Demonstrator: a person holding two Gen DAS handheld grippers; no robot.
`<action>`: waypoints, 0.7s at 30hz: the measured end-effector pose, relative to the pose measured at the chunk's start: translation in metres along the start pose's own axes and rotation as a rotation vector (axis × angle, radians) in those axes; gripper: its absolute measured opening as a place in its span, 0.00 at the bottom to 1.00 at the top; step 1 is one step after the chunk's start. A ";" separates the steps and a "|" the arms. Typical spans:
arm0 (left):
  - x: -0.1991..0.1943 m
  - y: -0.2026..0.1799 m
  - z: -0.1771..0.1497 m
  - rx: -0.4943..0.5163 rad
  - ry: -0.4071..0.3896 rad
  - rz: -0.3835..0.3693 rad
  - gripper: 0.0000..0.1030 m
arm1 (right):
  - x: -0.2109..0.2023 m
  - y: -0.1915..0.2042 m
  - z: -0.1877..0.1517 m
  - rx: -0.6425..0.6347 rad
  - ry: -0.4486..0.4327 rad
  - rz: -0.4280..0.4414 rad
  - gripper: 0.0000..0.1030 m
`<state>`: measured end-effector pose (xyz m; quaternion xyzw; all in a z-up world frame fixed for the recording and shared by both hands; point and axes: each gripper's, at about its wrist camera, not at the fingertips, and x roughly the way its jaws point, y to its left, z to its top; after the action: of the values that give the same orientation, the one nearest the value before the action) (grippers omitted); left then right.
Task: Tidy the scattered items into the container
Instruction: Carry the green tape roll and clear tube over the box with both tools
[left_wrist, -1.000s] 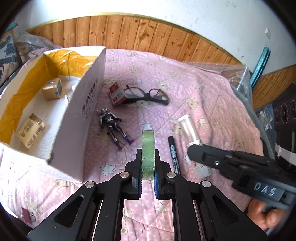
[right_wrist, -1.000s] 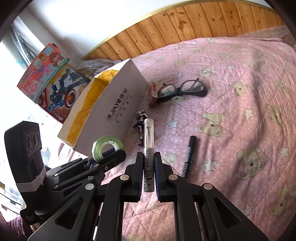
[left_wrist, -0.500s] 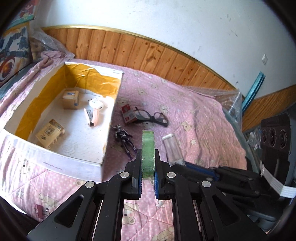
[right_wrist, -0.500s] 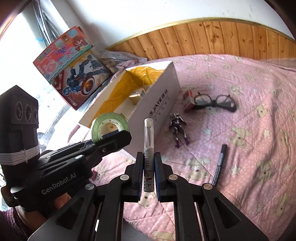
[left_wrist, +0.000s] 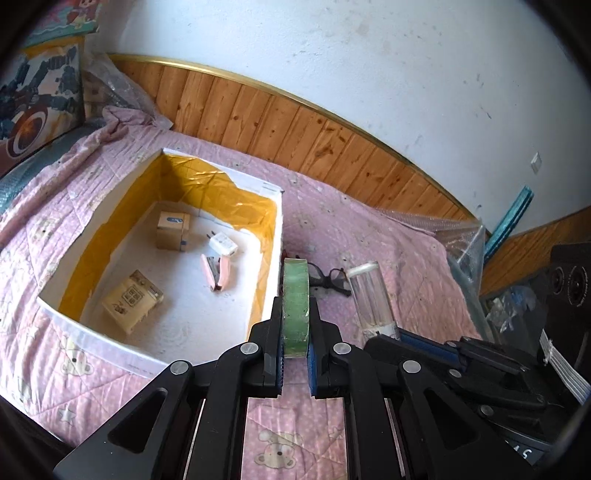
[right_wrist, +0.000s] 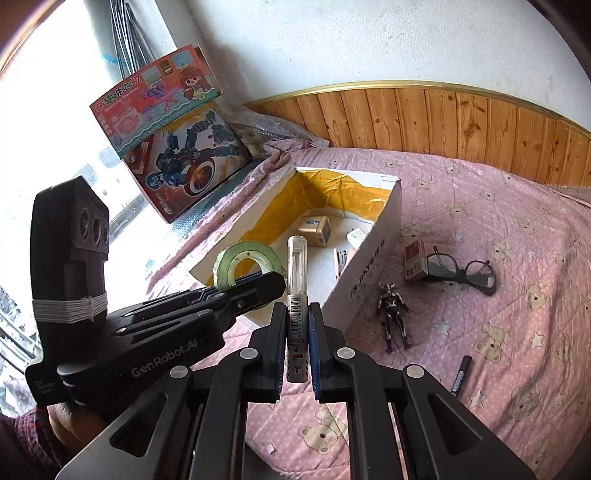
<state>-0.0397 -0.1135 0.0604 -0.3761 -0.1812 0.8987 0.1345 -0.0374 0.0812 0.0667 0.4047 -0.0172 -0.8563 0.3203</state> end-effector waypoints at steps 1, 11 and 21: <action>-0.001 0.004 0.004 -0.002 -0.004 0.004 0.09 | 0.000 0.003 0.003 -0.006 -0.003 0.004 0.12; 0.010 0.034 0.032 -0.025 0.033 0.043 0.09 | 0.019 0.028 0.027 -0.060 0.003 0.039 0.12; 0.048 0.061 0.045 -0.092 0.135 0.073 0.09 | 0.053 0.010 0.029 0.034 0.065 0.124 0.12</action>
<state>-0.1115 -0.1601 0.0342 -0.4480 -0.1991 0.8663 0.0960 -0.0775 0.0371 0.0535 0.4360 -0.0465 -0.8208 0.3662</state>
